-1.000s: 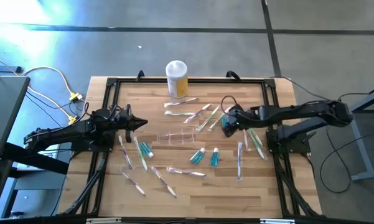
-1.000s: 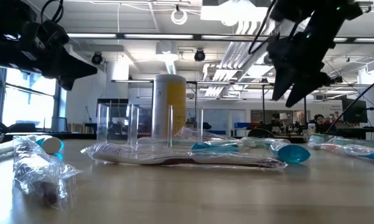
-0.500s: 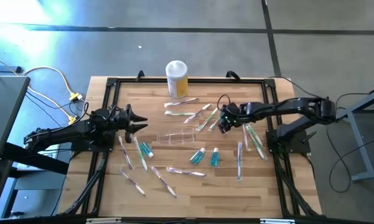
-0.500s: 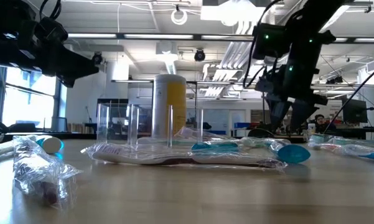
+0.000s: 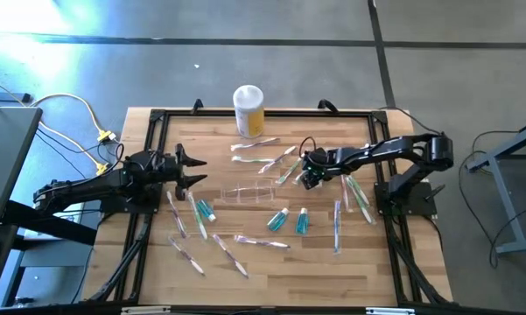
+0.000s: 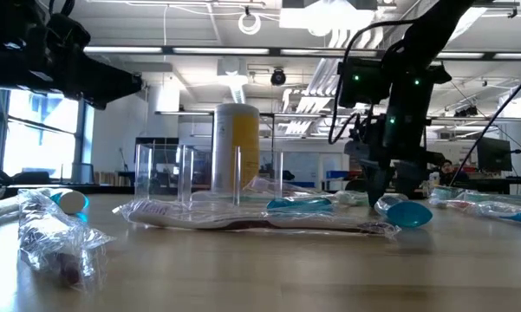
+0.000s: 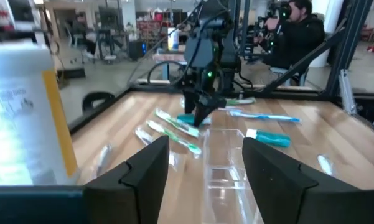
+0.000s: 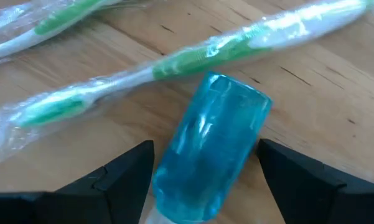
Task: Pick & Place toothbrushing station
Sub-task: Put the mouthwash bottle into the transparent organizer
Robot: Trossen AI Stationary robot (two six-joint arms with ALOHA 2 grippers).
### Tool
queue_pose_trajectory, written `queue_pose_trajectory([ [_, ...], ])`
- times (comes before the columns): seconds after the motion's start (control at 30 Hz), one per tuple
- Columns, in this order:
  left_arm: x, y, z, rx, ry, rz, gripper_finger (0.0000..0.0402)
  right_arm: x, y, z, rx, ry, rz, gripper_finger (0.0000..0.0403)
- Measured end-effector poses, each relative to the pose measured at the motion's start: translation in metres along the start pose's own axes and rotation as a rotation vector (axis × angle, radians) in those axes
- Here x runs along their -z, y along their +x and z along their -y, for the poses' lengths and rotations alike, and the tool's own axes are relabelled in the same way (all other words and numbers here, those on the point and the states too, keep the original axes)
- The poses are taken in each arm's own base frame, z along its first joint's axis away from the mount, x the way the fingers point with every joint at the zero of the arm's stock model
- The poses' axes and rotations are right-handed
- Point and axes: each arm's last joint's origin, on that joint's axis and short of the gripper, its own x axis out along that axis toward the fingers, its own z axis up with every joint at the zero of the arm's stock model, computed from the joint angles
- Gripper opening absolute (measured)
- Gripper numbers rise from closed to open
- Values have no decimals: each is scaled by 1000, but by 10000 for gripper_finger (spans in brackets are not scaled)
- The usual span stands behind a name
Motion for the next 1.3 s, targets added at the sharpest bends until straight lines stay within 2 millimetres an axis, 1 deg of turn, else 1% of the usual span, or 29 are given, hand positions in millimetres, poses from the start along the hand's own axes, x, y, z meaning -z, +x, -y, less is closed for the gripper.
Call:
queue_pose_trajectory([
  [0.13,-1,0,0,-1,16,14,200,2,8,0,29,-14,-26,279],
  [0.23,-1,0,0,-3,17,13,200,3,8,-1,28,-21,-27,261],
  [0.33,-1,0,0,-3,15,11,200,5,8,-2,27,-33,-25,227],
  [0.57,0,0,0,-2,-31,1,200,7,7,-5,22,-90,-21,124],
  [0.6,0,0,0,-2,-42,-5,200,7,7,-5,23,-91,-21,117],
  [0.77,3,0,1,28,-86,-39,200,11,2,-5,32,-107,-16,116],
  [0.93,4,0,3,100,-102,-48,200,23,-19,-5,-6,-139,-30,123],
  [1.03,2,0,3,108,-100,-34,200,29,-39,-11,-75,-169,20,116],
  [1.13,0,1,3,115,-101,-14,200,38,-57,-16,-144,-222,66,109],
  [1.23,-3,2,7,159,-160,14,200,47,-77,-26,-256,-305,166,108],
  [1.3,-7,5,11,204,-259,39,200,54,-90,-34,-332,-395,245,109],
])
